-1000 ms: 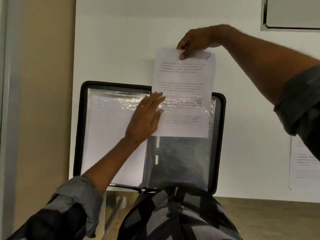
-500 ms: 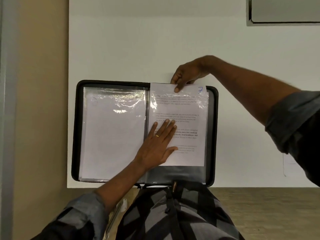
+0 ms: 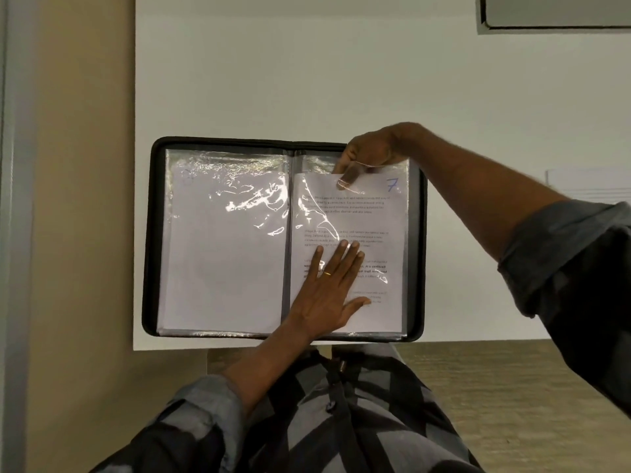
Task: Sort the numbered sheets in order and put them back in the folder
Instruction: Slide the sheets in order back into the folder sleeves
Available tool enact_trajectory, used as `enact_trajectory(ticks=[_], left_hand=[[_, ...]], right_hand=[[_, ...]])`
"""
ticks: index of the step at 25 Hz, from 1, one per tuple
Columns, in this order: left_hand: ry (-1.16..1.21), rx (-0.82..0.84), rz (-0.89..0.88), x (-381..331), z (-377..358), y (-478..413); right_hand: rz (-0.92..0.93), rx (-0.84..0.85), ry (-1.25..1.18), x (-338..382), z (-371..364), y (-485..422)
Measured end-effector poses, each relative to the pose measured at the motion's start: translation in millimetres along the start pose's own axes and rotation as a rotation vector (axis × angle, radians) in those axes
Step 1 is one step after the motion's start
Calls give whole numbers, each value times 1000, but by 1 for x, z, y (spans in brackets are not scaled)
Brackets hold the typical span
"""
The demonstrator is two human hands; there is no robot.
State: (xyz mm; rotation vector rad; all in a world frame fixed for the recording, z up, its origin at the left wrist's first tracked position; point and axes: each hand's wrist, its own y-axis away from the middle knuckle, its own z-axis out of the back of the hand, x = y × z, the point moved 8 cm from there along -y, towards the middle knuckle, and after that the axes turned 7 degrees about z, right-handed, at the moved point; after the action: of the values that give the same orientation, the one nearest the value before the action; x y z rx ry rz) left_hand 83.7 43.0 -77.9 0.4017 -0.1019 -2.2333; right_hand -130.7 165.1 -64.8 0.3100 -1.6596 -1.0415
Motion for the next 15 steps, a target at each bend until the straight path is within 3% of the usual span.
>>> enact_trajectory(ticks=[2,4,6,8,11,15], left_hand=[[7,-12,6,-4,-1,1],[9,-14,12,-5,-4,2],[-13,-20,6,-4,-8,3],[-28,-31,-6,-6,-10,2],[-28,-73,-21,-11,-8,2],[2,-135,-28,-11,1,3]], right_hand=[[41,-143,118,3,6,7],[154,-457,208,13,25,21],[261,-762,132,16,38,47],[335,-982,136,12,34,76],[348,-1167,62,-18,-6,111],[256,-1345,-262,-84,-99,147]])
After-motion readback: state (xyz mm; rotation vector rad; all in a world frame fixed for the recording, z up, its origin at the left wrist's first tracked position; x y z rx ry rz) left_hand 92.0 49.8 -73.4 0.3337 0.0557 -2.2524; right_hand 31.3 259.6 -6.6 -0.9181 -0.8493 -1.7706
